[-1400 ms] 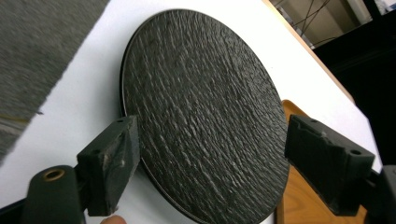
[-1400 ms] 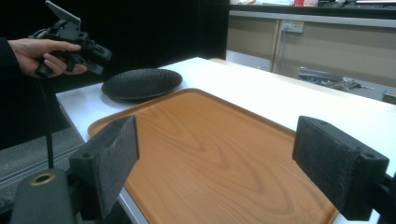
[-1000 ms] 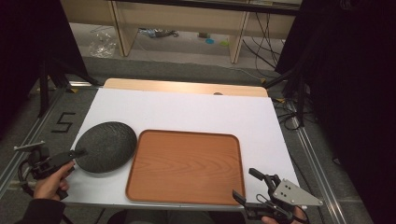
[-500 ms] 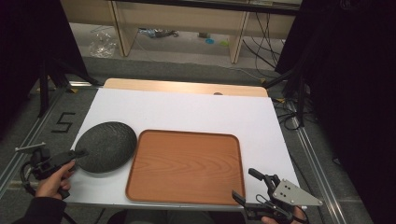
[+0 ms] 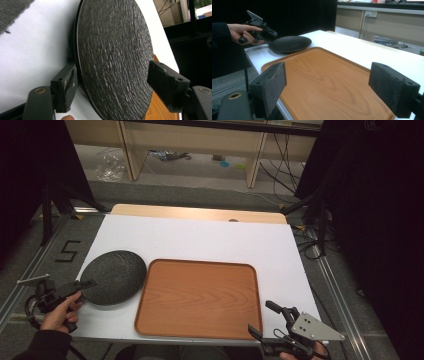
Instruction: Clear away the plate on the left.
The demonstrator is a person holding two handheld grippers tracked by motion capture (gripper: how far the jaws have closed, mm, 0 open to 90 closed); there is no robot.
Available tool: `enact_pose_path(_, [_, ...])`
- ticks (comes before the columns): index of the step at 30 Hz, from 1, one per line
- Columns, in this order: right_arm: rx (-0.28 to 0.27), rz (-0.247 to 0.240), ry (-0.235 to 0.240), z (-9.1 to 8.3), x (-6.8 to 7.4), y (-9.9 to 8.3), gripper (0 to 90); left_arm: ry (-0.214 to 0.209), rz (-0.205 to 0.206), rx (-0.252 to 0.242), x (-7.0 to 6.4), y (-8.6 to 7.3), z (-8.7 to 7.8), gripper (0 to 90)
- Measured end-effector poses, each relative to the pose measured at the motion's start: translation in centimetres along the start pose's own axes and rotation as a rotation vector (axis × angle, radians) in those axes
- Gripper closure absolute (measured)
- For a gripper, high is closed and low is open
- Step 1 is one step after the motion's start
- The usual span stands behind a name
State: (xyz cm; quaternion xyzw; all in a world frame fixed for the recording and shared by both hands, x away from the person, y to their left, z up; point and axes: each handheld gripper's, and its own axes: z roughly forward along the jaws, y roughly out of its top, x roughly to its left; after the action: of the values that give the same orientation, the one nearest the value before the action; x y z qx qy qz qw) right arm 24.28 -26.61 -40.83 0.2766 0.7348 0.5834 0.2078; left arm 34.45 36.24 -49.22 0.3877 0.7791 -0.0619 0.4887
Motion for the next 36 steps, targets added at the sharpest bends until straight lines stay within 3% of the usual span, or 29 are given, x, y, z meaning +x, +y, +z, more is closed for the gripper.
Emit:
enact_pose_path(3, [0.001, 0.015, -0.001, 0.0, 0.1, 0.0, 15.6, -0.006, -0.018, -0.003, 0.1, 0.0, 0.1, 27.5])
enact_pose_path(7, [-0.015, -0.006, -0.002, 0.2, 0.0, 0.0, 15.6, -0.034, -0.061, -0.011, 0.6, 0.0, 0.3, 32.5])
enact_pose_path(10, [0.014, -0.01, -0.007, 0.0, 0.1, 0.0, 15.6, -0.048, -0.105, -0.018, 1.2, -0.1, 0.4, 37.0])
enact_pose_path(20, [0.0, -0.011, 0.002, 0.1, 0.1, 0.0, 15.6, -0.075, -0.168, -0.016, 2.2, -0.2, 1.0, 51.7])
enact_pose_path(24, [0.002, -0.009, 0.004, 0.2, 0.2, 0.0, 15.6, -0.06, -0.191, -0.019, 2.6, -0.3, 1.1, 65.5])
enact_pose_path(25, [0.006, -0.015, 0.007, 0.1, 0.1, 0.0, 15.6, -0.038, -0.21, -0.025, 2.7, -0.4, 1.2, 69.4])
enact_pose_path(29, [0.003, -0.013, 0.0, 0.2, 0.1, 0.0, 15.6, -0.041, -0.24, -0.044, 3.1, -0.6, 1.1, 79.3])
enact_pose_path(32, [0.009, -0.002, 0.004, 0.1, 0.2, 0.0, 15.6, -0.052, -0.252, -0.049, 3.3, -0.6, 1.1, 81.7])
enact_pose_path(33, [0.002, -0.015, 0.0, 0.2, 0.1, 0.0, 15.6, -0.083, -0.262, -0.07, 3.2, -0.6, 0.9, 83.0])
enact_pose_path(34, [0.002, -0.015, 0.0, 0.2, 0.1, 0.0, 15.6, -0.083, -0.262, -0.07, 3.2, -0.6, 0.9, 84.4])
enact_pose_path(35, [0.025, -0.007, 0.013, 0.1, 0.2, 0.0, 15.7, -0.099, -0.254, -0.093, 2.8, -0.6, 0.7, 85.4])
enact_pose_path(36, [0.016, -0.011, 0.019, 0.2, 0.2, 0.0, 15.7, -0.089, -0.238, -0.092, 2.2, -0.5, 0.5, 85.4])
